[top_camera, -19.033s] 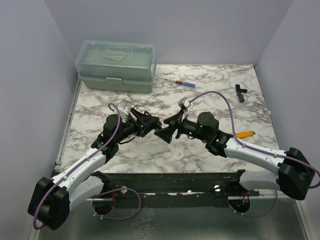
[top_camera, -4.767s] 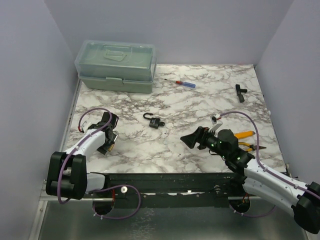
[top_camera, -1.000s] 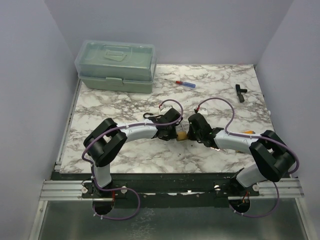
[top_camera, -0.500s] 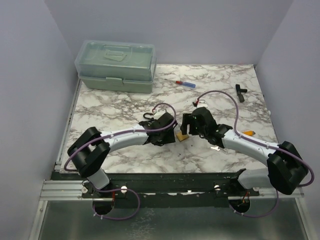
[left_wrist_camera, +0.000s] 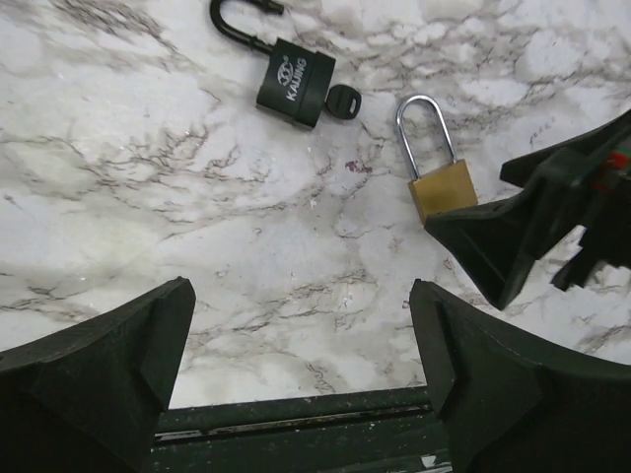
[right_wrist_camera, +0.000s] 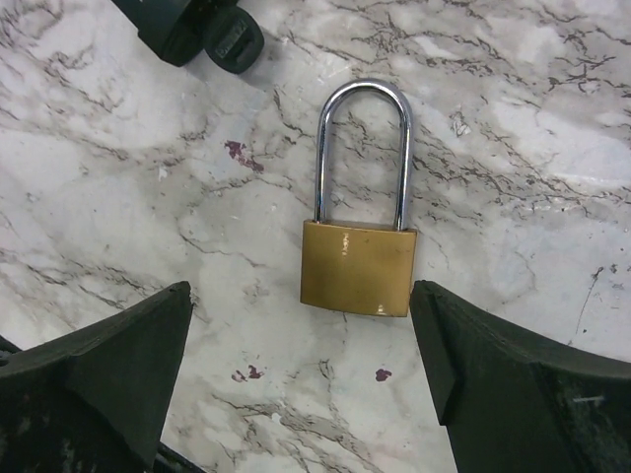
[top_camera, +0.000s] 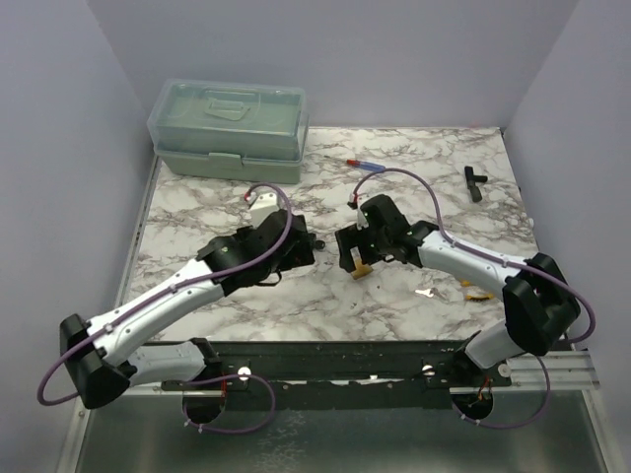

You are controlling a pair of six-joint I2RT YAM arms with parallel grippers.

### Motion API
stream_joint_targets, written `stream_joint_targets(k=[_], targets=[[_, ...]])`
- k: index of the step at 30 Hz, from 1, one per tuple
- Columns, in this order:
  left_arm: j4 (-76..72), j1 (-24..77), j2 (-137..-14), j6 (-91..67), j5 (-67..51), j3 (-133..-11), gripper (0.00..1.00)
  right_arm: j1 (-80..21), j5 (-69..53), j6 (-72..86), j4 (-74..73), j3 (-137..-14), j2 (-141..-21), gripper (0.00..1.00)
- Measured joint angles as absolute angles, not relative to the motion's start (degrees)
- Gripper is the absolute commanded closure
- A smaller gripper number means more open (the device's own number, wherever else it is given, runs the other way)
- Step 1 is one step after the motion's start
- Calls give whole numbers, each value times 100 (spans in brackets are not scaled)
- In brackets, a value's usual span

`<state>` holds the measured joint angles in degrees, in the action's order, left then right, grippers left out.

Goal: Unlock with the key

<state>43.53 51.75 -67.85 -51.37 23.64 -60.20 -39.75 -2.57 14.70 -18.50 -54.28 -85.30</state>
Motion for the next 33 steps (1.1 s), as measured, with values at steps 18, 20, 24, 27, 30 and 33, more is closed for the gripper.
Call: stream_joint_targets(k=[18, 20, 24, 27, 30, 33], targets=[[5317, 5131, -5078, -4421, 3479, -5387, 1, -3975, -390, 1105, -2692, -5894, -9762, 8], [5245, 5124, -4987, -4355, 3509, -5387, 1, -3975, -388, 1107, -2711, -5933, -9806, 11], [5127, 5107, -4919, -4276, 3522, -5384, 1, -3975, -355, 1120, -2783, -6073, -9948, 14], [5085, 5107, -4936, -4235, 3522, -5382, 1, -3975, -309, 1160, -2814, -6106, -9977, 16], [5033, 5094, -4939, -4209, 3522, -5360, 1, -3983, -239, 1199, -2851, -6136, -10001, 17], [5017, 5052, -4943, -4176, 3520, -5345, 1, -4047, -106, 1249, -2906, -6193, -10049, 17]])
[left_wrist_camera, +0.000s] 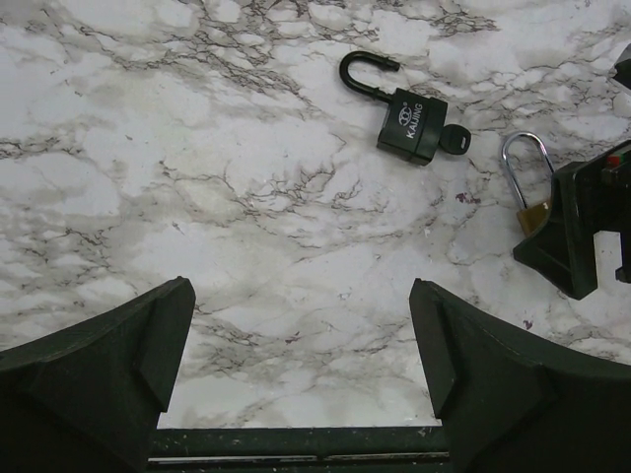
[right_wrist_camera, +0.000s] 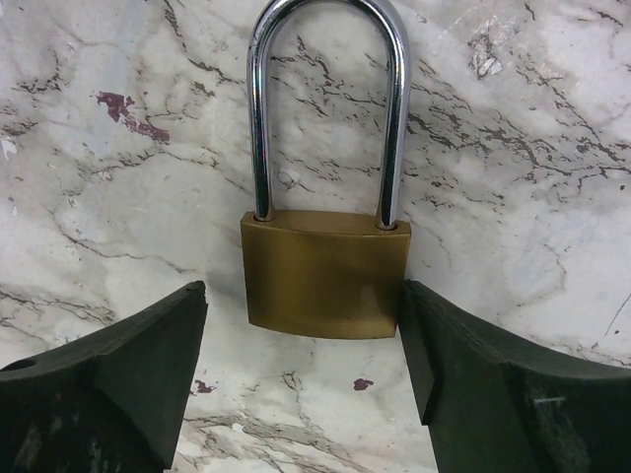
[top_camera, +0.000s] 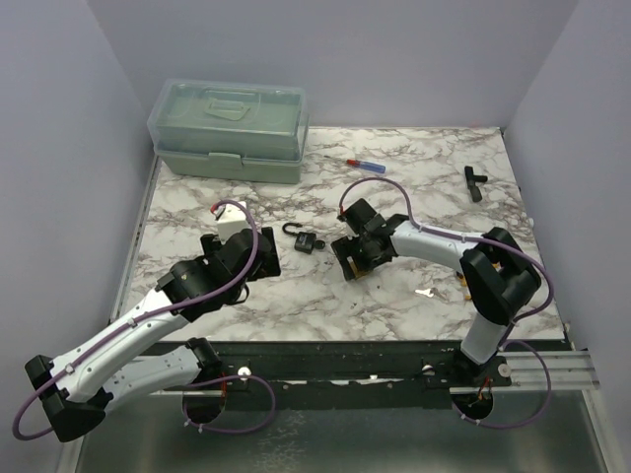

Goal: Unlock with the key

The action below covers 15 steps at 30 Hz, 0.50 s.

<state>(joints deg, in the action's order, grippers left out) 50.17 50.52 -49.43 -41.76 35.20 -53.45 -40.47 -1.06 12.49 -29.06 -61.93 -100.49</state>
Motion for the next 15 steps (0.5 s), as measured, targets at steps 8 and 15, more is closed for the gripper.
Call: stream_joint_targets(k=[8, 15], targets=[[4928, 4877, -4945, -4080, 3509, -5343, 1, -4333, 425, 1374, -3006, -6300, -10175, 22], [4893, 4836, -4945, -4040, 3492, -5306, 1, -4394, 670, 1500, -3026, -6351, -10243, 48]])
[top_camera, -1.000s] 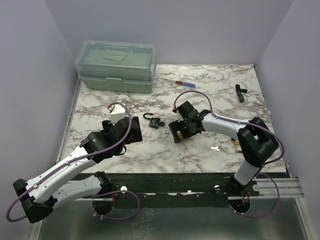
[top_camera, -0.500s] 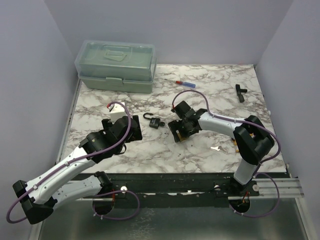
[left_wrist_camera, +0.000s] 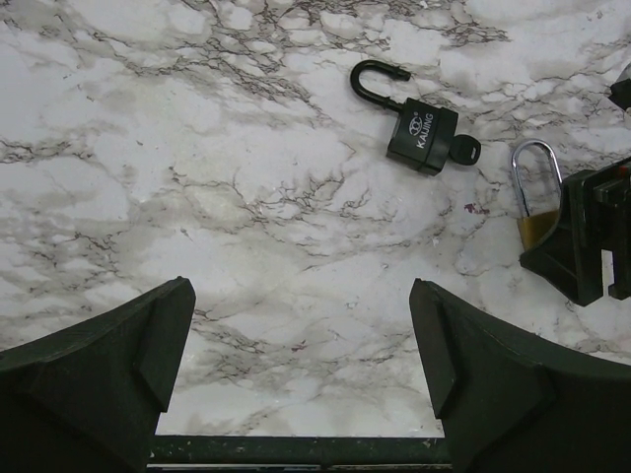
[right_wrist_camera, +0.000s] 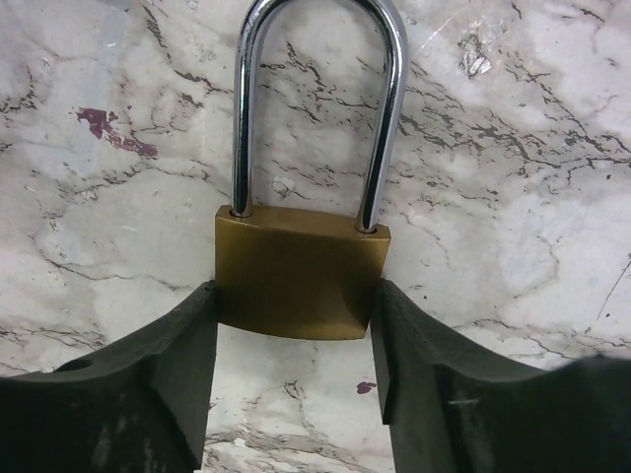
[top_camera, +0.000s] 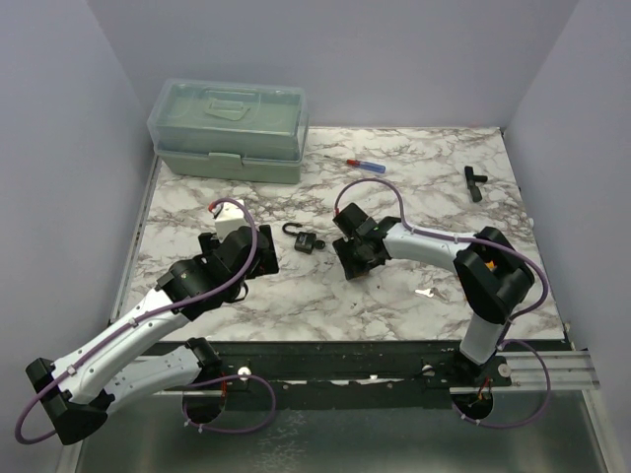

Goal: Unlock with the key

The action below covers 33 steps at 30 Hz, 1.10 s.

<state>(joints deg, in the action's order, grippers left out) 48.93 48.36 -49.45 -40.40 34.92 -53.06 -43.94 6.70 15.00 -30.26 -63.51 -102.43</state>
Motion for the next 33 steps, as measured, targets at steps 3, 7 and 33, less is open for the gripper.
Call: stream_joint_targets(k=[3, 7, 33], targets=[[4893, 4816, -4945, -4040, 3489, -5290, 1, -4394, 725, 1531, -3024, -6355, -10248, 55], [4886, 4807, -4945, -4040, 3450, -5280, 1, -4418, 790, 1538, -3009, -6355, -10243, 68], [2596, 4805, -5096, -5113, 1098, -4206, 5, -4421, 266, 1393, -1455, -4392, -7345, 84]])
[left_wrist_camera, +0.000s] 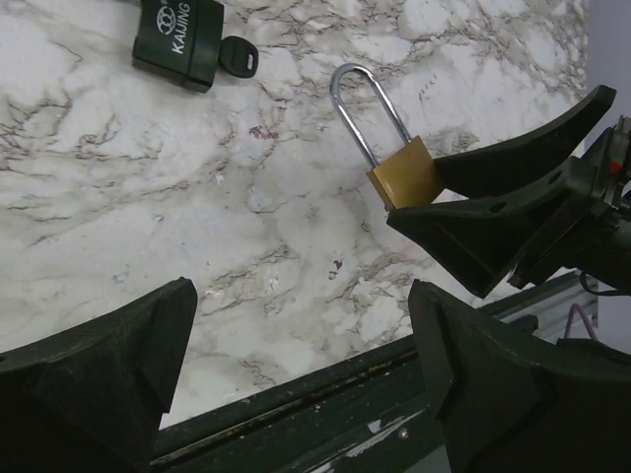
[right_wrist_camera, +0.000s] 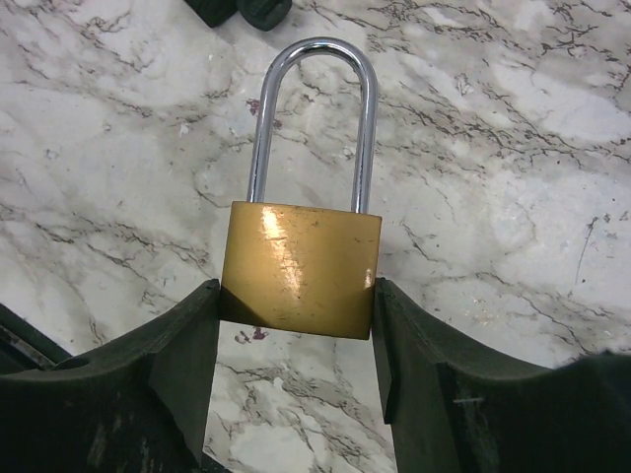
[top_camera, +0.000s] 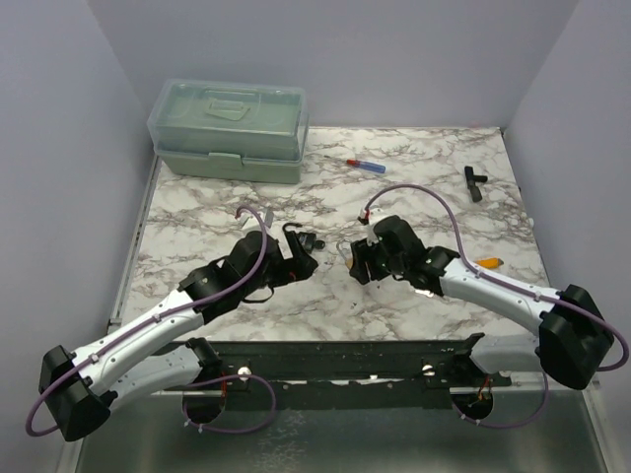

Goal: Unlock with the key

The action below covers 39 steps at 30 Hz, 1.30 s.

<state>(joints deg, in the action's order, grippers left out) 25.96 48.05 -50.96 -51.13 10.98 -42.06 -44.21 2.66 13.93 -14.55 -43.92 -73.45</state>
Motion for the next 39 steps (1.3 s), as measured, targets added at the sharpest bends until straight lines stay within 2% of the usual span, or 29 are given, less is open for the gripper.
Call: stream_joint_targets(k=[6, 16, 26, 39], targets=[[1896, 4794, -5135, -5607, 884, -3850, 9, -4421, -5, 1568, -1094, -3986, -7054, 84], [-161, 4729, -5028, -7046, 705, -2578, 17, -4421, -558, 1837, -423, -3736, -6694, 84], [-1688, 4718, -6053, -7603, 283, -2561, 26, -4421, -996, 2010, 25, -3732, -6508, 84], [-2440, 4698, -6807, -7850, 99, -2692, 51, -4421, -1264, 2165, 215, -3732, -6508, 84]])
